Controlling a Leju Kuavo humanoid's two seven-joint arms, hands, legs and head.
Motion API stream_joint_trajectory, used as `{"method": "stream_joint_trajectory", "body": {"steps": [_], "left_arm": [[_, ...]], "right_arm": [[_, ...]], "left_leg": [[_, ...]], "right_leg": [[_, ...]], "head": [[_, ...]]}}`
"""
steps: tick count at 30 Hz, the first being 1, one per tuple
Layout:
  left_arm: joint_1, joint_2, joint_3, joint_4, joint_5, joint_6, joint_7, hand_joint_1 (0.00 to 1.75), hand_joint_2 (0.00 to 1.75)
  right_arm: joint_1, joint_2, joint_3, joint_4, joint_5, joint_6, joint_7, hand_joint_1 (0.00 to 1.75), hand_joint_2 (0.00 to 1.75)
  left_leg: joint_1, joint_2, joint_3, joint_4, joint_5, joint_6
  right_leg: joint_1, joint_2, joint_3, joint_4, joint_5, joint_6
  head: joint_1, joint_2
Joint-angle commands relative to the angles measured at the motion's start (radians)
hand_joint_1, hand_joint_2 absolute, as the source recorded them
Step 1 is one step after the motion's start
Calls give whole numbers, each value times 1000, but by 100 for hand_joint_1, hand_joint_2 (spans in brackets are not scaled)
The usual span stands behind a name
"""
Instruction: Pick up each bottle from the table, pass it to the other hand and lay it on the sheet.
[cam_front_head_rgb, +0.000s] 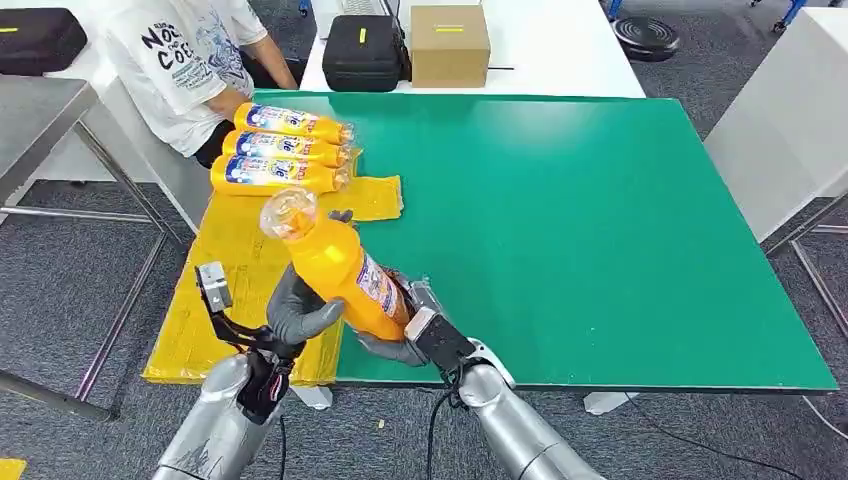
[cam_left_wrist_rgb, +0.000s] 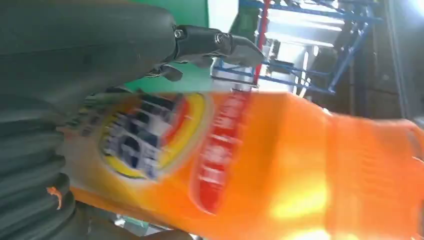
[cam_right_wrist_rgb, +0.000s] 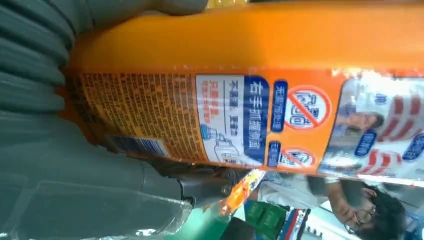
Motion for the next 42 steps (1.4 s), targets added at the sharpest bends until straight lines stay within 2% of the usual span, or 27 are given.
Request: {"method": "stream_joint_trajectory", "body": {"steps": [1, 12, 25, 29, 30, 34, 37, 42], "left_arm": [[-28, 26, -35, 0, -12, -49, -22, 0, 175], [-26, 40, -66, -14, -80, -101, -85, 0, 175], [-45, 44, -91, 25, -184, -77, -96, 0, 175], [-52, 51, -106, 35, -234, -49, -82, 0, 175], [-76, 56, -129, 91, -385, 86, -27, 0, 175], [-76, 56, -129, 91, -385, 86, -27, 0, 175], [-111, 50, -133, 158, -444, 129, -13, 0, 175], [-186, 46, -158, 270, -462, 99, 17, 0, 175]], "right_arm": [[-61, -14, 4, 107, -10, 30, -2, 175, 175], [-70, -14, -10, 130, -24, 50, -2, 175, 175], [-75, -9, -15, 128, -18, 60, -2, 175, 175], [-76, -7, -13, 131, -13, 58, -2, 175, 175], [-86, 3, 8, 177, 29, 42, -2, 175, 175], [-86, 3, 8, 177, 29, 42, -2, 175, 175], [-85, 5, 16, 196, 55, 10, -2, 175, 175], [-86, 4, 25, 230, 107, -44, -2, 175, 175]], "left_leg": [[2, 0, 4, 1, -2, -3], [1, 0, 3, 0, -1, -2], [1, 0, 3, 1, -2, -2], [1, 0, 2, 0, -1, -2], [1, 0, 2, 0, 0, -1], [1, 0, 3, 0, -1, -2], [2, 1, 4, 0, -2, -2], [1, -1, 2, 0, 0, -1]], "right_leg": [[2, 0, 4, 0, -2, -2], [2, 0, 3, 0, -1, -2], [2, -1, 4, 0, -2, -2], [1, -1, 2, 0, -1, -1], [1, -1, 2, 0, -1, -1], [1, 0, 4, 0, -1, -2], [2, 0, 4, 0, -1, -2], [1, -1, 2, 0, -1, -1]], "head": [[0, 0], [0, 0], [0, 0], [0, 0], [0, 0], [1, 0], [0, 0], [0, 0]]}}
